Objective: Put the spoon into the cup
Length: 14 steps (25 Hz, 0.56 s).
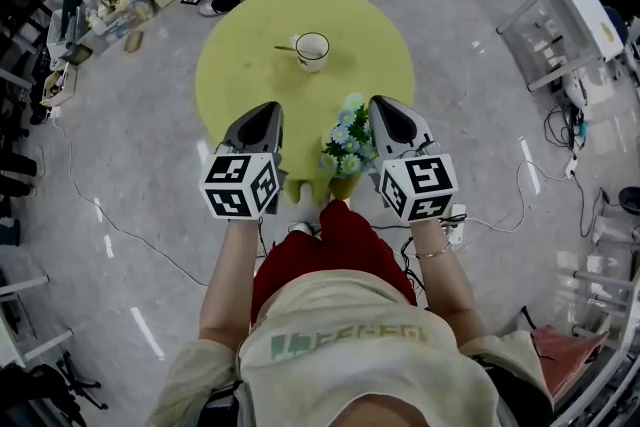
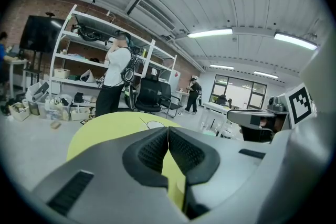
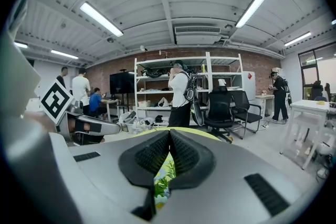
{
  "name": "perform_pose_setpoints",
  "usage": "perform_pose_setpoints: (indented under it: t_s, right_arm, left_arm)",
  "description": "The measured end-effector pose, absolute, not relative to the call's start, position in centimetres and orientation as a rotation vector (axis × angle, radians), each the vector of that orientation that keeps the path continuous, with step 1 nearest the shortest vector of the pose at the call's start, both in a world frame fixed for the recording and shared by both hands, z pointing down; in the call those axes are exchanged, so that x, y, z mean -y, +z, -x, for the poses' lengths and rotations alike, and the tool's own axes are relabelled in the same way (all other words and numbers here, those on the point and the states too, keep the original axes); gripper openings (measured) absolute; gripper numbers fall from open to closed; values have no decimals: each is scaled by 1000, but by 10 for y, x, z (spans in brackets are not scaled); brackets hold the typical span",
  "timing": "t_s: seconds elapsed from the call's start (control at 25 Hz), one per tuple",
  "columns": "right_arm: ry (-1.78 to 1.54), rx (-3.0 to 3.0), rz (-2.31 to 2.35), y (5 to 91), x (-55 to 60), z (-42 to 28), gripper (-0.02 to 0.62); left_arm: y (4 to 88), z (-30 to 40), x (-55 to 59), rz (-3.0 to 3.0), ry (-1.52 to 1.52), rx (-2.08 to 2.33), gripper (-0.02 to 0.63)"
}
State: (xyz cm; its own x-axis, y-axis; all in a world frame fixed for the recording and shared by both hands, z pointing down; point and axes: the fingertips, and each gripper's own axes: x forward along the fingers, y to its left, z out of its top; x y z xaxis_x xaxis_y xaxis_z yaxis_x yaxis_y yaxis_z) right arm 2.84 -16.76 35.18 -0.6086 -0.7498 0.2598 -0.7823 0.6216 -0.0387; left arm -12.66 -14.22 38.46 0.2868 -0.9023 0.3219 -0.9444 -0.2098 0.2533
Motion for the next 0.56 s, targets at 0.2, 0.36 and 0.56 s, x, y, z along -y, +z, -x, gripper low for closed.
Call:
perform_pose_setpoints:
  t_s: [0.2, 0.36, 0.56]
  right_arm:
    - [206, 2631, -1285, 349, 142, -24, 35]
    - [198, 2634, -1299, 347, 121, -21, 35]
    - [190, 2642, -1304, 343, 95, -14, 35]
  left_arm:
    - [381, 132, 120, -2180, 143, 1652, 25]
    - [377, 135, 100, -2191, 138, 1645, 25]
    - [371, 139, 76, -2204, 127, 1637, 26]
